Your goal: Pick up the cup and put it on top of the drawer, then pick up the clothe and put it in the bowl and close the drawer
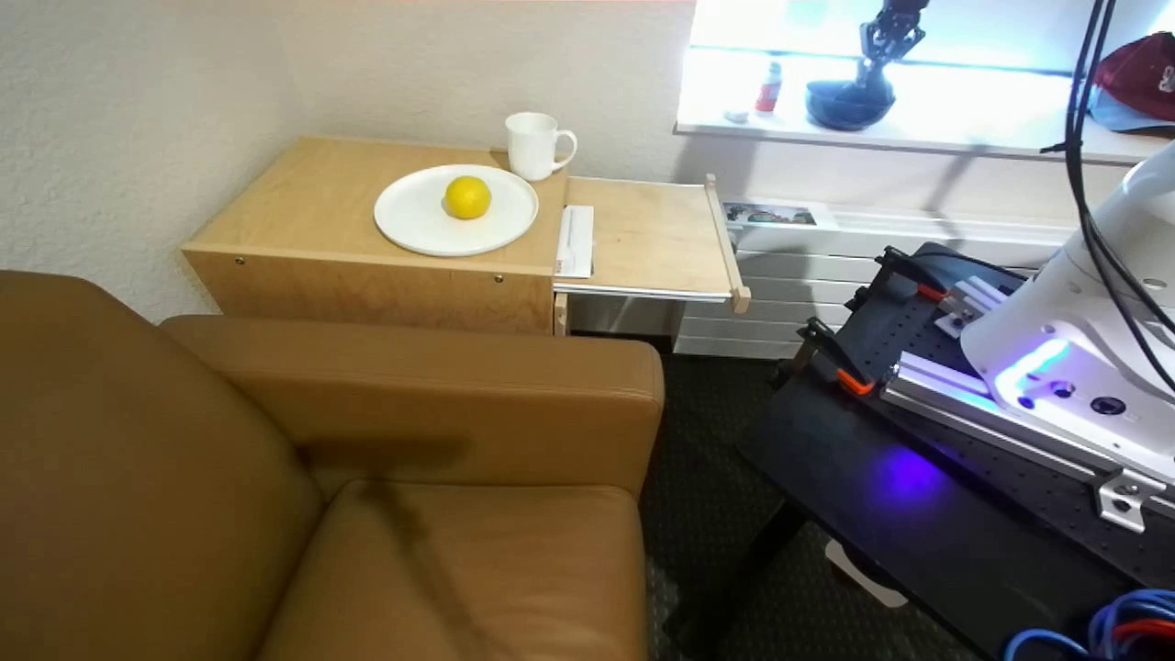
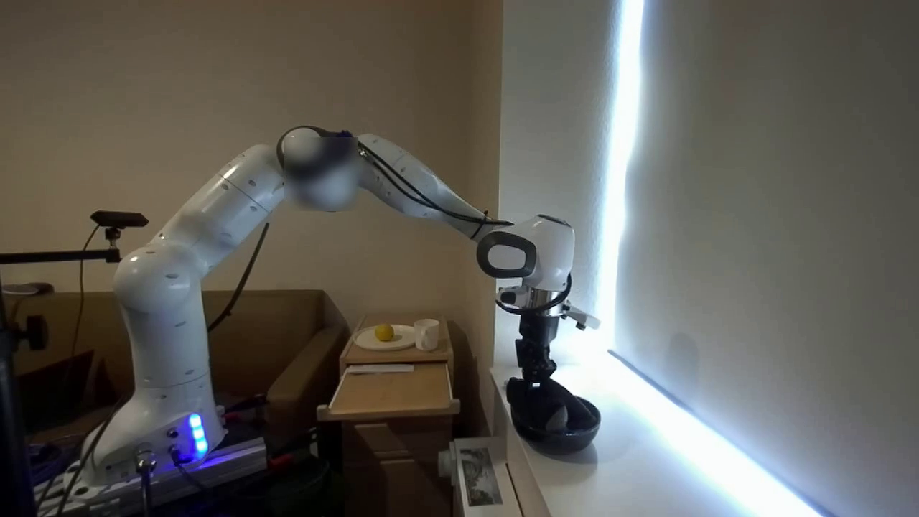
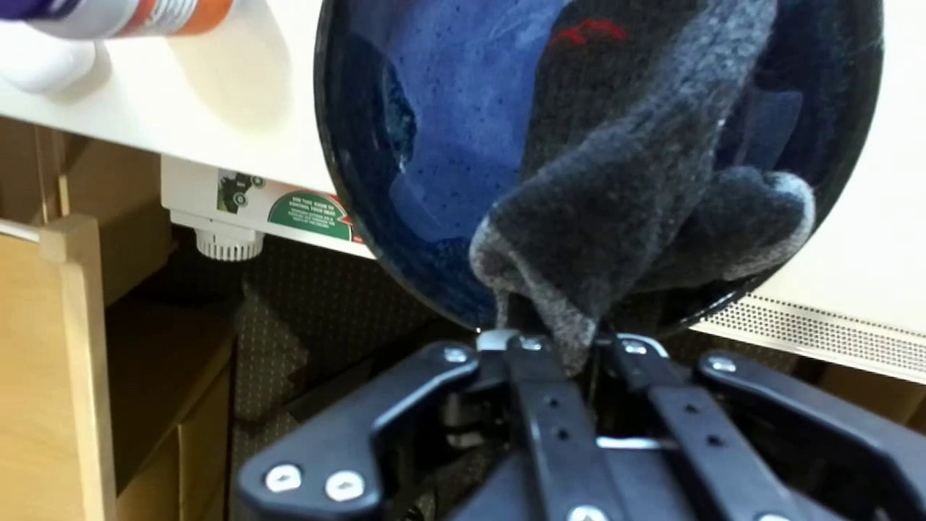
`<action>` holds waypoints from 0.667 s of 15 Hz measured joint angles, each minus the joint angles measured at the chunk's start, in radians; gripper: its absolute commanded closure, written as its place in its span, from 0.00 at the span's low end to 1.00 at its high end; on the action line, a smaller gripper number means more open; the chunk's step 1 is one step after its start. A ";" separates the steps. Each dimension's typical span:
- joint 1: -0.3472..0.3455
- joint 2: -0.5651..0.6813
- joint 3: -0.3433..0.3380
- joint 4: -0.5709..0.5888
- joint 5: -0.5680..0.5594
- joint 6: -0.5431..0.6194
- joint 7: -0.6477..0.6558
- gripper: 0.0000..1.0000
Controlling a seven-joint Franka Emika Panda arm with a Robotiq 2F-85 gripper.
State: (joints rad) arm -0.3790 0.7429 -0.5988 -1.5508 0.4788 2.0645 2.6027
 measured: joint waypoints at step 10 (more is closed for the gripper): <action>0.129 0.179 -0.184 0.160 0.225 -0.192 0.001 0.06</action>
State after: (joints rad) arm -0.2498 0.9223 -0.7831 -1.3912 0.7042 1.8725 2.6035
